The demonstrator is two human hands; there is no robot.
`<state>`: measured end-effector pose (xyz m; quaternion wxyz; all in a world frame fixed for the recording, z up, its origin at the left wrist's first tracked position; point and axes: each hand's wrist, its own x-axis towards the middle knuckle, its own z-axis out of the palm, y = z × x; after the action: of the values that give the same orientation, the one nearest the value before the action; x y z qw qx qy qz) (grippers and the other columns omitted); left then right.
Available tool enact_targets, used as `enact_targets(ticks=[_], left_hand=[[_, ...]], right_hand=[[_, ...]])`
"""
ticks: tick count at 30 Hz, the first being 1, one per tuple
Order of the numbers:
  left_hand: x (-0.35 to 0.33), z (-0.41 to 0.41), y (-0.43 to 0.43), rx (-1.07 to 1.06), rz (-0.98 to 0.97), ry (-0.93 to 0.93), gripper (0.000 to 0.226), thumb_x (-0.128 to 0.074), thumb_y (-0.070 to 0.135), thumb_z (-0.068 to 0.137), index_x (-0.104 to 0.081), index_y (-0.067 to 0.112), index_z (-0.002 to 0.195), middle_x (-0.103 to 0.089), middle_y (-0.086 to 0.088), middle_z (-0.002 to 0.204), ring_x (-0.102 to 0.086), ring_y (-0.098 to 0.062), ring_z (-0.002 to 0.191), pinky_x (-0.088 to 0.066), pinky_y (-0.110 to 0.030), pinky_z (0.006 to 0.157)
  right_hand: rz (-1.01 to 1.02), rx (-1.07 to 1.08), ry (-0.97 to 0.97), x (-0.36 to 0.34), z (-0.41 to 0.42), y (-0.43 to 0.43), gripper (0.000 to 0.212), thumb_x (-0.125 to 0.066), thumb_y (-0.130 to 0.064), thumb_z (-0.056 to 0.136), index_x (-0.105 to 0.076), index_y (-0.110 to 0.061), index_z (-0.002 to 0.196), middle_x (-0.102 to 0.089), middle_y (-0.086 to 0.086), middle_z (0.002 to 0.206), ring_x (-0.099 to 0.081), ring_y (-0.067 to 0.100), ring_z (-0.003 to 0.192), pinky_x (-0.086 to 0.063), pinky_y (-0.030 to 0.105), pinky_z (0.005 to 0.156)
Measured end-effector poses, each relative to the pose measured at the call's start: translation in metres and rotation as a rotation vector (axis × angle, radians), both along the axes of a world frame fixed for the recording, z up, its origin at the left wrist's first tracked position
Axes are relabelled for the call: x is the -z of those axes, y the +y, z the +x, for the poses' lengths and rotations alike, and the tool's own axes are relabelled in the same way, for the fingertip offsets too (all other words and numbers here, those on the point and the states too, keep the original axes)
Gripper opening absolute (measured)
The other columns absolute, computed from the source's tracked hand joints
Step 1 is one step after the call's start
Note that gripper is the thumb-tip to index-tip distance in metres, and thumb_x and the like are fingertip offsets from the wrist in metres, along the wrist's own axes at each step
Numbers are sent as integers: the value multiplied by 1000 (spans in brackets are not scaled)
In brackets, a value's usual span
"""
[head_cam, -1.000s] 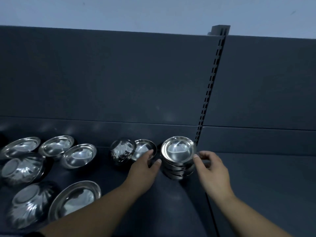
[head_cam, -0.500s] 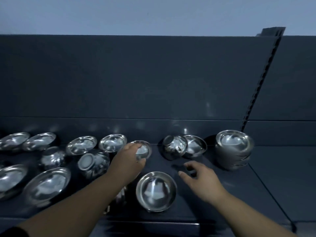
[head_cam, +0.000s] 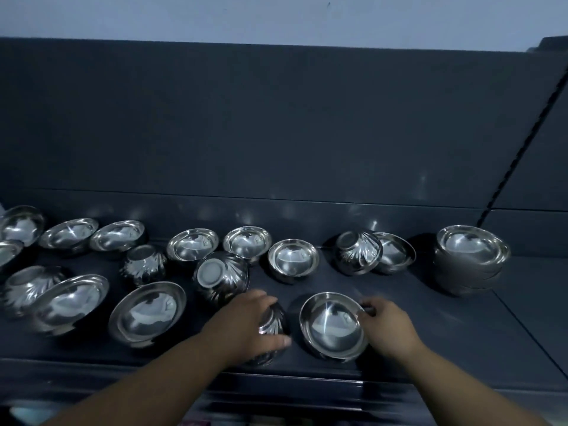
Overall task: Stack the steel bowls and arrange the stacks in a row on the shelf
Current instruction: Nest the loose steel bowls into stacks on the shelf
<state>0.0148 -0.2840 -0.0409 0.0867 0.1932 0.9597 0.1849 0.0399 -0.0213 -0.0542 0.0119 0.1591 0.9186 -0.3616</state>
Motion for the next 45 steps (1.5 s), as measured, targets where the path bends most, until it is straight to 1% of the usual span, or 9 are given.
enact_targets(ticks=[7,18,23,27,36,38,40,42,45], left_hand=[[11,0,14,33,-181,5,96,-74,50,71,-21,33,149,-13,6,157,-9,-20,145,-23,-44,116],[15,-18,38,-35,3,2,93,-72,54,60,-40,24,141,-39,5,143,-38,-18,132,-36,-34,109],[15,-18,42,-52,-120,-83,106,-79,52,61,-22,33,148,-13,5,157,-15,-22,144,-28,-42,115],[15,-19,45,-91,-131,-98,107,-78,53,57,-21,37,147,-15,7,155,-18,-25,140,-33,-47,111],[-19,-31,55,-108,-70,145,105,-77,55,55,-23,39,144,-15,12,152,-21,-18,137,-34,-41,110],[-34,-31,56,-93,-68,210,104,-78,55,56,-25,39,144,-17,11,151,-20,-17,138,-31,-37,113],[-49,-31,60,-82,34,235,104,-79,55,54,-29,39,143,-24,13,148,-26,-13,136,-30,-30,112],[-63,-31,66,-82,225,166,101,-84,54,50,-36,39,138,-36,17,139,-38,-5,127,-35,-23,106],[-77,-30,81,-128,547,-137,96,-91,40,52,-42,38,134,-54,20,124,-55,3,109,-49,-20,92]], right_hand=[[-42,51,-2,-1,3,8,16,-56,-20,90,-68,-25,99,-69,-4,91,-63,18,90,-42,22,75],[-58,22,22,-11,0,36,23,-65,-36,86,-66,-25,106,-71,-7,98,-64,10,90,-42,19,75],[-29,-45,13,-13,-9,37,21,-65,-34,86,-65,-27,105,-70,-11,95,-64,8,91,-43,19,79],[-33,-85,14,-15,-17,37,18,-66,-38,85,-63,-31,101,-69,-12,96,-64,6,90,-42,17,78],[-85,-195,122,-28,-41,41,27,-70,-32,85,-66,-26,111,-67,-15,94,-61,-1,87,-37,1,70],[-120,-217,141,-28,-40,39,31,-73,-30,83,-66,-27,114,-67,-14,100,-61,-1,94,-42,5,81],[-146,-255,169,-27,-40,38,38,-75,-28,81,-65,-29,117,-67,-14,108,-61,-1,103,-46,14,94],[-170,-299,212,-32,-40,35,45,-77,-25,80,-61,-32,122,-65,-17,114,-59,-2,108,-42,12,97],[-258,-350,331,-44,-46,35,52,-77,-19,81,-58,-39,124,-63,-24,115,-58,-10,107,-40,4,93]])
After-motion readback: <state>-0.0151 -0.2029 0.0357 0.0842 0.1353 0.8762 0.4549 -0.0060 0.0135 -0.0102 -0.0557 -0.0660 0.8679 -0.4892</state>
